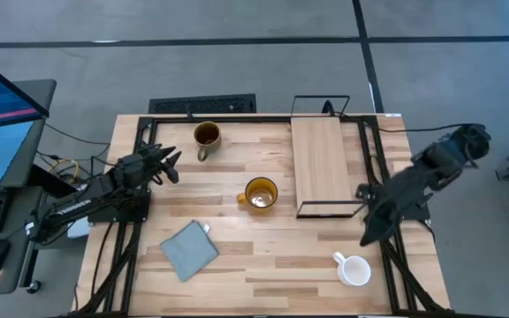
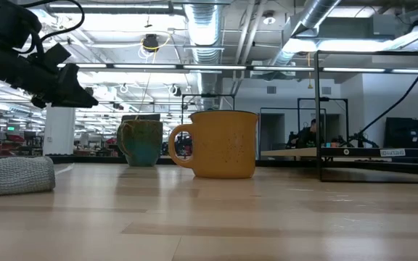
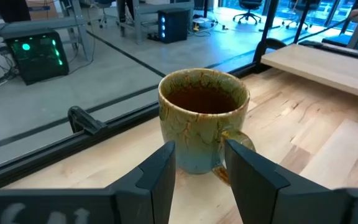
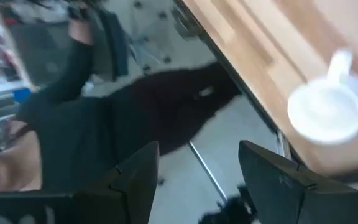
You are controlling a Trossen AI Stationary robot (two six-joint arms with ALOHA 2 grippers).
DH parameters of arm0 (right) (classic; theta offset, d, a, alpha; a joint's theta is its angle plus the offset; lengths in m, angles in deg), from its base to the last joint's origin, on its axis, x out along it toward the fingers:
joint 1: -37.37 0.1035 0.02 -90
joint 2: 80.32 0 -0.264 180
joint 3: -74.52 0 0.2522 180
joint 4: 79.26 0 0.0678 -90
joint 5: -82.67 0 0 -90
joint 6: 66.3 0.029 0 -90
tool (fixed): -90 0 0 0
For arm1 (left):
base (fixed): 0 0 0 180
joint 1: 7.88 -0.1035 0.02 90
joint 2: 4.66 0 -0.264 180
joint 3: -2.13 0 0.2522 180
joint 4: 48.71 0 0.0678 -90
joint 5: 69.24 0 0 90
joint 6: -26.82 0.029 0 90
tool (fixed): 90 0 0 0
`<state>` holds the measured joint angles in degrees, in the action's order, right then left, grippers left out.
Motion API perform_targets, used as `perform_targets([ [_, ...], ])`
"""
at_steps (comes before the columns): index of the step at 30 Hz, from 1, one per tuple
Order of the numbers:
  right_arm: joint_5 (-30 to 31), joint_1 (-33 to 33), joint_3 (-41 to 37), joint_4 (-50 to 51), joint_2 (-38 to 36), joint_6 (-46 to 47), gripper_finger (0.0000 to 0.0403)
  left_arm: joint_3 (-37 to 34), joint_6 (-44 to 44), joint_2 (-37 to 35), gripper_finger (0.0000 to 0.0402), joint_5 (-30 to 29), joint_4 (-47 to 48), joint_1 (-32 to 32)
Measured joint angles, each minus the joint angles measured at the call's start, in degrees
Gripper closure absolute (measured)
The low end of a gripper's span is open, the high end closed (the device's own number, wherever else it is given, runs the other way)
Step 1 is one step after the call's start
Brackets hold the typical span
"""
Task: Stack small to large cups/mugs on shelf
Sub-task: Put the white mug on the shelf
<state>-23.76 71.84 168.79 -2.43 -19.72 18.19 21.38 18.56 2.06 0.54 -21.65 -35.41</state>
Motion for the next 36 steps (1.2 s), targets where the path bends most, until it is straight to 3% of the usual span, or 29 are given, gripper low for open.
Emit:
perform_targets([
  [9,-0.04,7.32,-0.02,1.72,6.26,2.99,0.0159,0.1,-1.55,0.0,0.0271,-0.03,0.85,0.0],
  [20,0.05,8.56,-0.02,18.24,12.43,-2.22,0.0159,0.05,-2.05,0.0,0.0271,-0.05,0.85,0.0],
  [30,1.5,8.68,-5.21,18.0,19.03,-11.88,0.0159,0.03,-2.46,0.0,0.0271,0.25,0.87,0.0],
  [36,1.43,10.03,-10.97,11.81,21.67,-14.02,0.0159,0.01,-2.49,0.0,0.0271,0.28,0.89,0.0],
])
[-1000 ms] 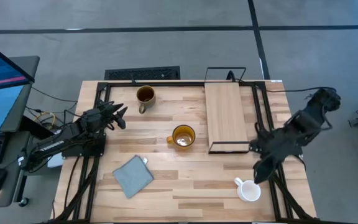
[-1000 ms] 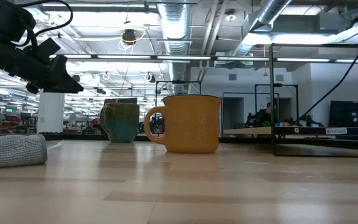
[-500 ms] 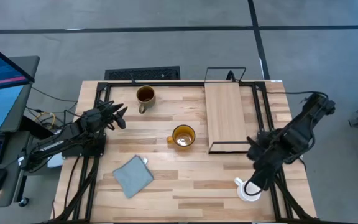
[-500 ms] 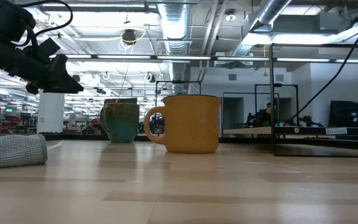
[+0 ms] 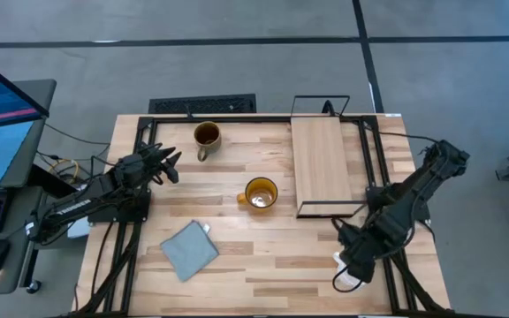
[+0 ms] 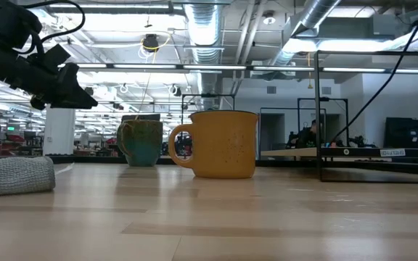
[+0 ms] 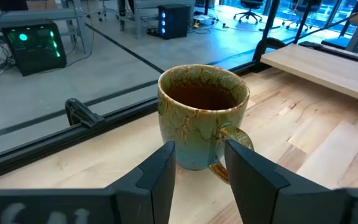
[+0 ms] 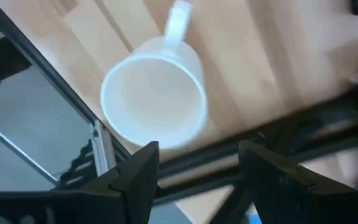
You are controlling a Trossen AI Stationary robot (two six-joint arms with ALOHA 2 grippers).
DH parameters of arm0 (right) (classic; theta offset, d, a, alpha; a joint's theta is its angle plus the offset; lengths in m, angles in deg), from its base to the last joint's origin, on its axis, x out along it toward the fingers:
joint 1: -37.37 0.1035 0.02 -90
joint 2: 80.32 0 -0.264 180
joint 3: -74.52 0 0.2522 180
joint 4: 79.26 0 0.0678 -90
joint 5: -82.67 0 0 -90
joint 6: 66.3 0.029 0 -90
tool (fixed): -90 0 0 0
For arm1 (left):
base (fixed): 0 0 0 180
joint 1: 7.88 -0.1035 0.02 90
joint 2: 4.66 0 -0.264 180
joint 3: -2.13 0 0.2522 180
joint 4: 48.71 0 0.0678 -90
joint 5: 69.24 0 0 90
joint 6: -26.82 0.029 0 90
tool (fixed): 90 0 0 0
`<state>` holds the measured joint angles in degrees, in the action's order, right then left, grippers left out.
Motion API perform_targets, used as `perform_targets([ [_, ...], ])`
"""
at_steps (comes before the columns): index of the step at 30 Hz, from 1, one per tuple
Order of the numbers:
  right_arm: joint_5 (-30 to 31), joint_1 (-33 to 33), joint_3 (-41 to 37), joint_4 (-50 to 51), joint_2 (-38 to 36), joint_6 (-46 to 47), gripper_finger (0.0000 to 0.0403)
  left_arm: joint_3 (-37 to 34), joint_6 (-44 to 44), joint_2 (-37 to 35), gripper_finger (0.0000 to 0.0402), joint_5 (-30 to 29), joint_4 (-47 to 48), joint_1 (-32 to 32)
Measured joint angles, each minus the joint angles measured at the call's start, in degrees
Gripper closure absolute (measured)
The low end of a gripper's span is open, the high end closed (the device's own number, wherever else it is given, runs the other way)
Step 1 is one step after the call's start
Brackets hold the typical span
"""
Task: Stack small to large cups/mugs on shelf
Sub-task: Put the white mug on the shelf
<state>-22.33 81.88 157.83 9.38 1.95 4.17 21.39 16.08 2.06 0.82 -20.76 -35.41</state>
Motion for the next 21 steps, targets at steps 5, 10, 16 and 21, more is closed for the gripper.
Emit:
perform_targets([
  [5,0.03,0.86,-5.68,-10.14,0.64,0.82,0.0159,-0.02,-0.04,0.0,0.0271,0.04,0.01,0.0],
  [10,0.06,1.3,-9.81,-12.11,0.64,3.12,0.0159,-0.02,-1.16,0.0,0.0271,0.08,0.02,0.01],
  [16,-0.42,1.63,-13.61,-14.95,0.55,3.45,0.0159,-0.04,-2.12,0.0,0.0271,0.1,0.02,0.02],
  [21,-0.82,1.63,-14.98,-18.18,0.55,3.48,0.0178,-0.04,-2.15,0.0,0.0271,0.09,0.02,0.01],
])
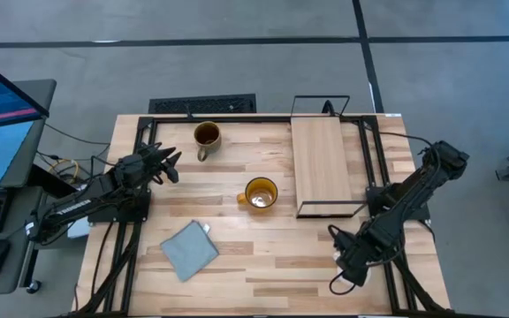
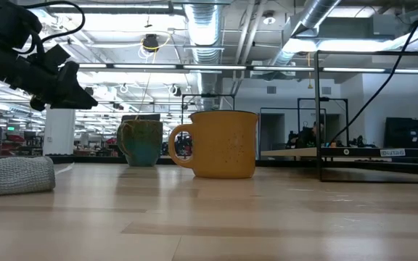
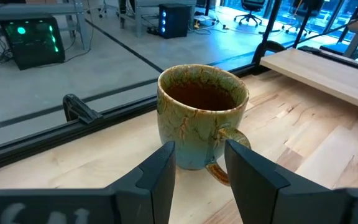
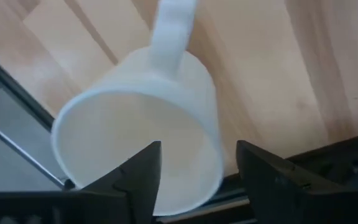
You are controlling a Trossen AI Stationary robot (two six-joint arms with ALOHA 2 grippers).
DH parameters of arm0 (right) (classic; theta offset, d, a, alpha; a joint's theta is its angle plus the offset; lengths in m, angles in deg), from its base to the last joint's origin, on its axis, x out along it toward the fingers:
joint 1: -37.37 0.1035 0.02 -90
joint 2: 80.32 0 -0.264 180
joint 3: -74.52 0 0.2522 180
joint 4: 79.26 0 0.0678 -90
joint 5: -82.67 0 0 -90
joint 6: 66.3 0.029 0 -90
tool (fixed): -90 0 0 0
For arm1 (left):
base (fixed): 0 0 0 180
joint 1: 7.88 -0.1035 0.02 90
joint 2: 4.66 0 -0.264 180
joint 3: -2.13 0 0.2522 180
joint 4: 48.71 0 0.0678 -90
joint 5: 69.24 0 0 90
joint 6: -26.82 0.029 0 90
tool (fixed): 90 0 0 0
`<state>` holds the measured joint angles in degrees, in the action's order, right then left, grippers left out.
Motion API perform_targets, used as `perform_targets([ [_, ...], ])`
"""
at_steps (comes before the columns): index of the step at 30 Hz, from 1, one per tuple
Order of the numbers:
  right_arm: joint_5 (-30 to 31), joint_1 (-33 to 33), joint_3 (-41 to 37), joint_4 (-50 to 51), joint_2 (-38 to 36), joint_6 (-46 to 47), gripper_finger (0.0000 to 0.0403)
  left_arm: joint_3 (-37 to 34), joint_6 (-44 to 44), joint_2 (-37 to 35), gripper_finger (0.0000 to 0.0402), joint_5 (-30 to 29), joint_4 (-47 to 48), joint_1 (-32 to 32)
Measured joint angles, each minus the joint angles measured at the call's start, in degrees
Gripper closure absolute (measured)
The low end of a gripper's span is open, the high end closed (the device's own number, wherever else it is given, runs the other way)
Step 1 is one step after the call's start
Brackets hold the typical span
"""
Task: Stack small to large cups/mugs on shelf
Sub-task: Put the white mug on the shelf
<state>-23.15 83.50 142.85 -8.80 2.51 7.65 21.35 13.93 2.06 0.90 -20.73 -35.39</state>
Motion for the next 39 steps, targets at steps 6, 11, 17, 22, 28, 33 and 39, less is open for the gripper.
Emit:
perform_targets([
  [6,-0.02,0.0,-1.57,-2.28,0.0,0.06,0.0249,-0.02,-0.01,0.0,0.0271,0.0,0.0,0.01],
  [11,-0.12,0.0,-2.26,-2.12,0.0,0.06,0.0312,-0.04,-0.36,0.02,0.0271,0.0,-0.02,0.01],
  [17,-0.32,-0.01,-2.31,-1.93,-0.01,-0.91,0.0379,-0.04,-0.41,0.02,0.0271,0.0,-0.02,0.01],
  [22,-0.68,-0.02,-2.31,-1.87,0.0,-0.92,0.0386,-0.04,-0.43,0.02,0.0271,0.0,-0.06,-0.01],
  [28,-4.02,-0.54,-2.29,-0.59,-0.71,-1.84,0.0393,-0.11,-0.43,0.0,0.0271,0.0,-0.63,0.01],
  [33,-4.57,-1.91,-0.62,5.47,-2.89,-3.45,0.0394,-0.11,-0.43,0.01,0.0271,0.0,-0.68,0.01],
  [39,-4.24,-5.54,3.97,15.14,-7.12,-6.46,0.0394,-0.11,-0.45,0.02,0.0271,0.0,-0.7,0.0],
])
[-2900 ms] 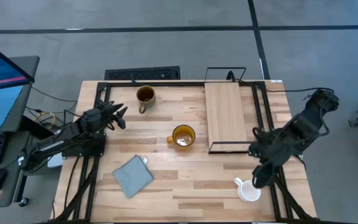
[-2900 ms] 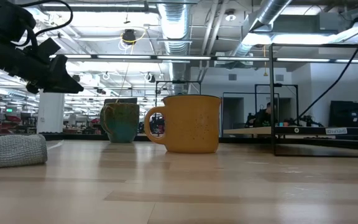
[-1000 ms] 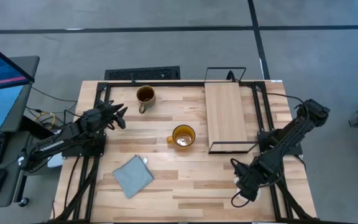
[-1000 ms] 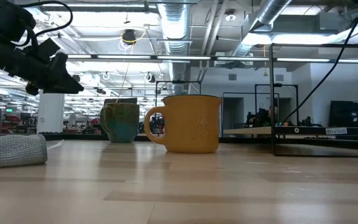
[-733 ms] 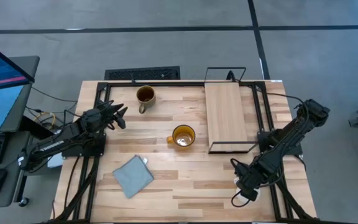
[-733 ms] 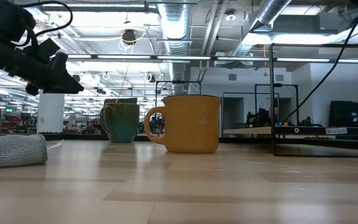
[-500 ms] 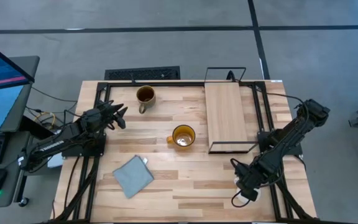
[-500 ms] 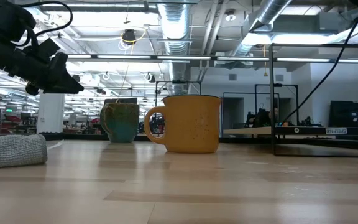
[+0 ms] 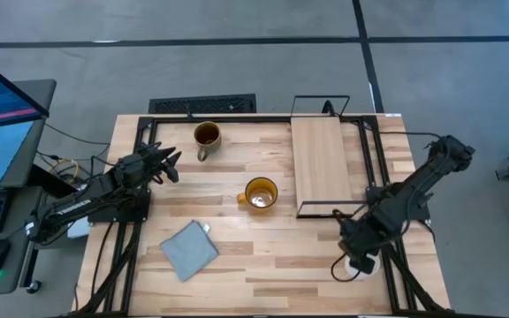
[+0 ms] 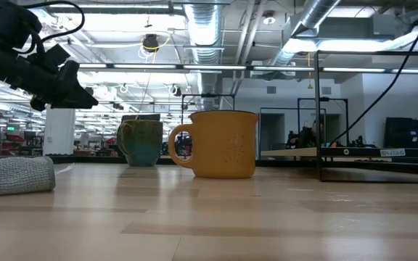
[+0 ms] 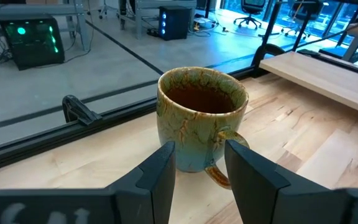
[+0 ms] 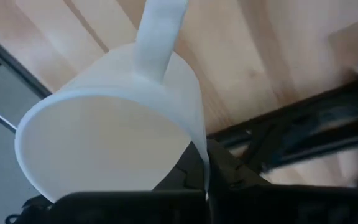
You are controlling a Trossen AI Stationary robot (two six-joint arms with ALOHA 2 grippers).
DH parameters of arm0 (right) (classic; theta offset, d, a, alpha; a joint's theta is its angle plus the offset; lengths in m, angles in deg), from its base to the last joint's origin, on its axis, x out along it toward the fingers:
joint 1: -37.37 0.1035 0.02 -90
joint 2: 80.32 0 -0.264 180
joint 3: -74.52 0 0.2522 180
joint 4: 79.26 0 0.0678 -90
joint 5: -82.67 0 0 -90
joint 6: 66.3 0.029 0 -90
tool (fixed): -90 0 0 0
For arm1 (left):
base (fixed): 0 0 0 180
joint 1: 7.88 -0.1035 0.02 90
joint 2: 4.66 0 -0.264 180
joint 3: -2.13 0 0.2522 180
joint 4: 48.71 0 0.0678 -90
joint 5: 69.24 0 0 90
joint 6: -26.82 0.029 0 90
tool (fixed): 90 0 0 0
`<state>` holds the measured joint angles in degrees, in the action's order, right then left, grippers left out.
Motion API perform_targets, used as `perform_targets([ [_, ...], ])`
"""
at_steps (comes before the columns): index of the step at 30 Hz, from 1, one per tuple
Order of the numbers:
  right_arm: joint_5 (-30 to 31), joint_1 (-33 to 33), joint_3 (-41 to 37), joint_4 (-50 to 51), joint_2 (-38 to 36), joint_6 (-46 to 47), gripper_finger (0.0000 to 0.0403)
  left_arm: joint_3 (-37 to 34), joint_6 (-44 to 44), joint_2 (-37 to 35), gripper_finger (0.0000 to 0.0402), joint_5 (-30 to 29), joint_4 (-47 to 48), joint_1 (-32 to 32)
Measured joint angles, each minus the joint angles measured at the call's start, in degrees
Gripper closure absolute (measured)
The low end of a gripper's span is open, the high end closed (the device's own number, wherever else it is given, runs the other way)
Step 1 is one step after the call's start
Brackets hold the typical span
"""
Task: Stack small to large cups/mugs on shelf
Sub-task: Put the white mug on the shelf
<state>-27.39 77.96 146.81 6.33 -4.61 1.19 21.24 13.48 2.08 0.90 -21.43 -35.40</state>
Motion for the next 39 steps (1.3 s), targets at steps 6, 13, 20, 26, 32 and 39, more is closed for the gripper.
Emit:
perform_targets([
  [6,2.74,-5.72,8.92,14.18,-3.69,-3.79,0.0394,0.0,-1.82,0.01,0.0271,0.02,0.07,0.0],
  [13,6.65,-12.16,21.47,18.34,-6.17,-8.5,0.0394,0.07,-2.38,0.01,0.0271,0.02,0.92,0.01],
  [20,15.06,-17.59,31.51,18.15,-6.19,-15.76,0.0394,0.07,-2.38,0.01,0.0271,0.02,1.09,0.01],
  [26,23.71,-25.4,35.59,18.15,-6.15,-24.4,0.0394,0.07,-2.38,0.01,0.0271,0.0,1.14,0.0],
  [32,28.11,-36.15,36.12,18.19,-6.11,-28.17,0.0394,0.04,-2.38,0.01,0.0271,0.0,1.14,0.01],
  [39,29.42,-48.19,36.12,18.19,-6.08,-27.64,0.0394,0.04,-3.19,0.01,0.0271,0.0,1.16,-0.01],
])
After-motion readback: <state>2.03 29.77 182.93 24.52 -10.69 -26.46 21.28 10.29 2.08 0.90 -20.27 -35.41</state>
